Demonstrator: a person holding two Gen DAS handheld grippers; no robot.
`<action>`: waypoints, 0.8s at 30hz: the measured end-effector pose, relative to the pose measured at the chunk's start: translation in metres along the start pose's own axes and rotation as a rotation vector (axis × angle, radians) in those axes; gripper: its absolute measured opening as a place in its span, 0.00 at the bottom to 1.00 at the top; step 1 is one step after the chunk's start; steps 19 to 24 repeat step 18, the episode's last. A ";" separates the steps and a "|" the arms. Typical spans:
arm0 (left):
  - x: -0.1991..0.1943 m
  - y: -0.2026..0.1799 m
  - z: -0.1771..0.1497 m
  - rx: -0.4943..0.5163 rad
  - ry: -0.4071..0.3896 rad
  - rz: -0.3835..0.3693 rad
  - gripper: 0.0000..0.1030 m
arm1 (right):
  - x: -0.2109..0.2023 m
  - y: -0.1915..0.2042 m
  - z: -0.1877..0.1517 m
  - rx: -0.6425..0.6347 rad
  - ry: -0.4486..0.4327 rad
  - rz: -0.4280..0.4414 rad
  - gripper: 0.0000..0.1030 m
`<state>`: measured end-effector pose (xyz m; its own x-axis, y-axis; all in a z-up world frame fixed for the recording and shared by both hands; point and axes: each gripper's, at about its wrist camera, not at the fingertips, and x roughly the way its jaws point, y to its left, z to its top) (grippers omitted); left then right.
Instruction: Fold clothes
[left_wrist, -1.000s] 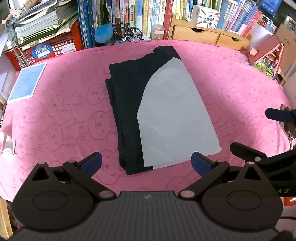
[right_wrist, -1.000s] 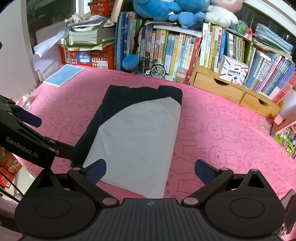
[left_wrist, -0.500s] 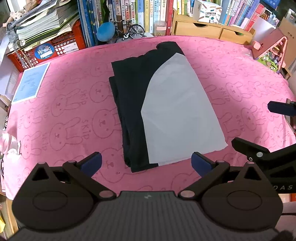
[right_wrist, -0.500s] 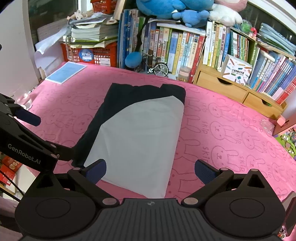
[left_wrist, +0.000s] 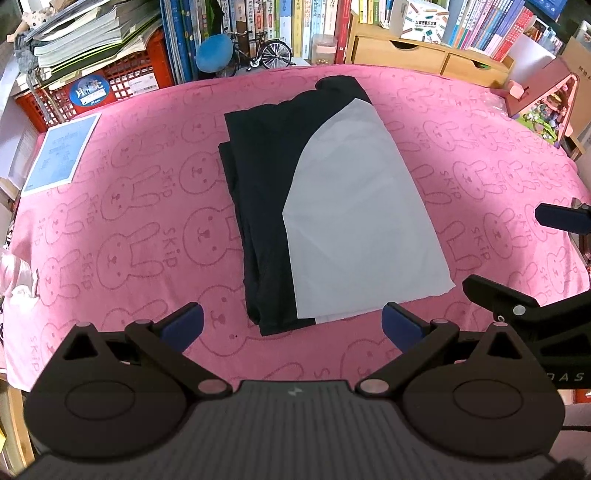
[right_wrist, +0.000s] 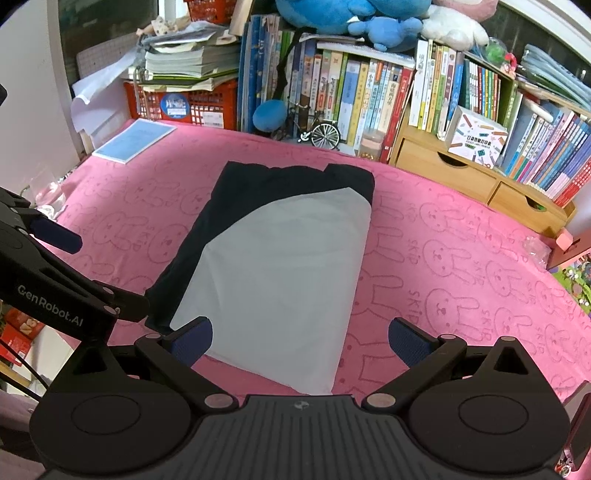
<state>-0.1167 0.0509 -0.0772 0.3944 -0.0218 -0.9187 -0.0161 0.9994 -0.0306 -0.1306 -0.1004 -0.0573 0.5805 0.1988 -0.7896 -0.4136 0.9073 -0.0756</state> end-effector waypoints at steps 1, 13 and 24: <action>0.000 0.000 0.000 -0.001 0.002 -0.001 1.00 | 0.000 0.000 0.000 -0.001 0.000 0.000 1.00; 0.000 0.003 -0.001 -0.022 -0.004 -0.001 1.00 | 0.001 0.002 -0.001 -0.013 0.009 0.005 1.00; 0.000 0.004 -0.001 -0.026 -0.006 0.003 1.00 | 0.002 0.003 0.000 -0.016 0.011 0.004 1.00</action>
